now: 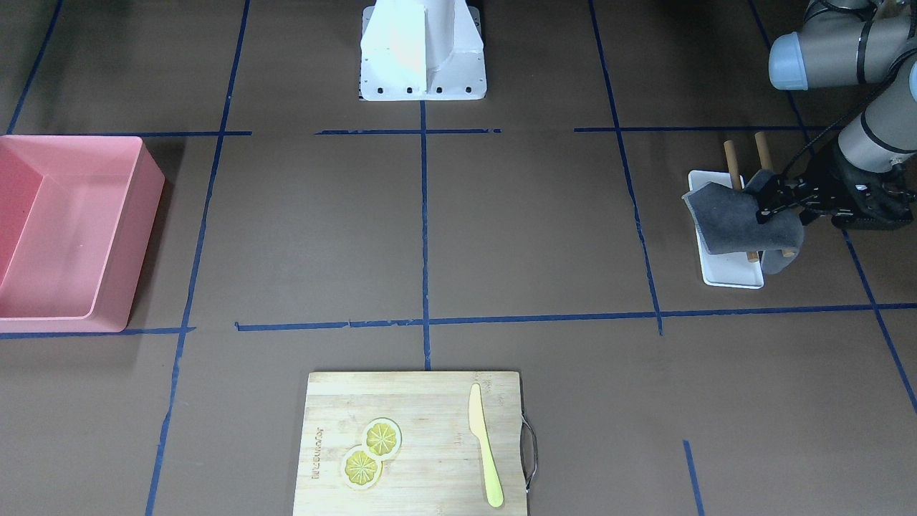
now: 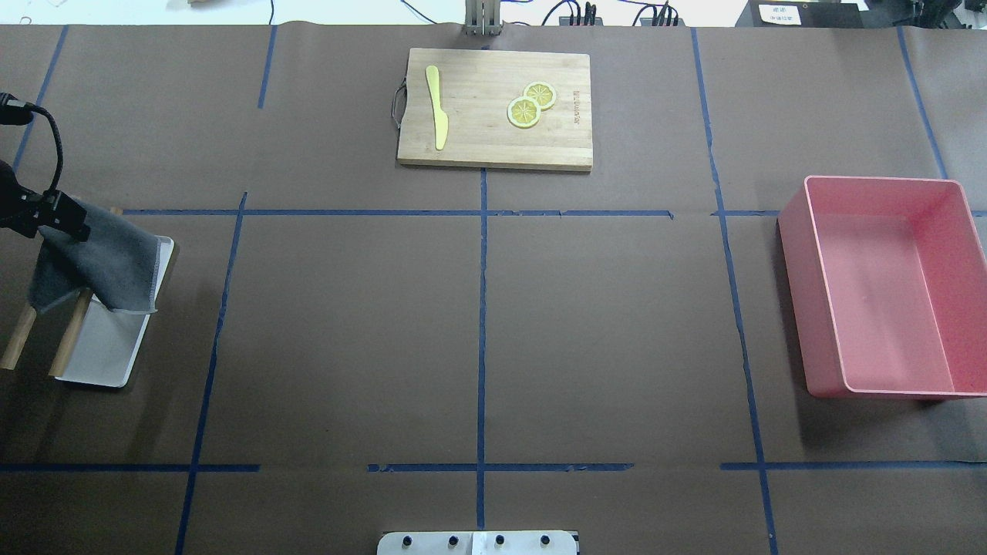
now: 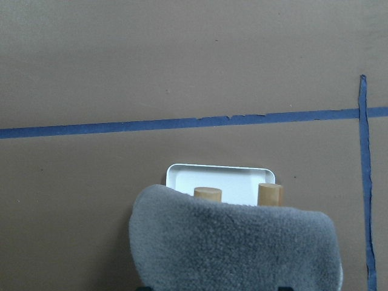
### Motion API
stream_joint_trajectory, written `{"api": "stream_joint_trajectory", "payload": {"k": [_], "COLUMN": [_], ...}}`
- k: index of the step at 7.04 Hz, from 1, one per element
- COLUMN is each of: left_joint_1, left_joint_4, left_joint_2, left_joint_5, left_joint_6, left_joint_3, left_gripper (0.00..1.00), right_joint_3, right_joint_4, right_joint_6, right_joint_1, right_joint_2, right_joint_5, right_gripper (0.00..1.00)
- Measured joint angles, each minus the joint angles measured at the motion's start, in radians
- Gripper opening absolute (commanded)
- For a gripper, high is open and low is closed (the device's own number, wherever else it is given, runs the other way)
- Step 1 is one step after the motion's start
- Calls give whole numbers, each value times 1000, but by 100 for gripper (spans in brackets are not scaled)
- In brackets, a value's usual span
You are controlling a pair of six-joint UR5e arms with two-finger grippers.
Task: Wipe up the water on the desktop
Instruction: 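Lower the left gripper onto the grey cloth on the white tray and grasp it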
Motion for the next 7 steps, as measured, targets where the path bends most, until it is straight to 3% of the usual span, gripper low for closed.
{"api": "stream_joint_trajectory", "payload": {"k": [2, 7], "left_joint_1": [0, -6], "left_joint_4": [0, 8], "left_joint_2": [-2, 1], "left_joint_5": [1, 3], "left_joint_6": [1, 1], "left_joint_3": [-1, -20], "left_gripper": [1, 0], "right_joint_3": [2, 7], "right_joint_4": [0, 0], "right_joint_6": [0, 0], "right_joint_1": [0, 0], "right_joint_2": [0, 1], "right_joint_5": [1, 3], "right_gripper": [100, 100]}}
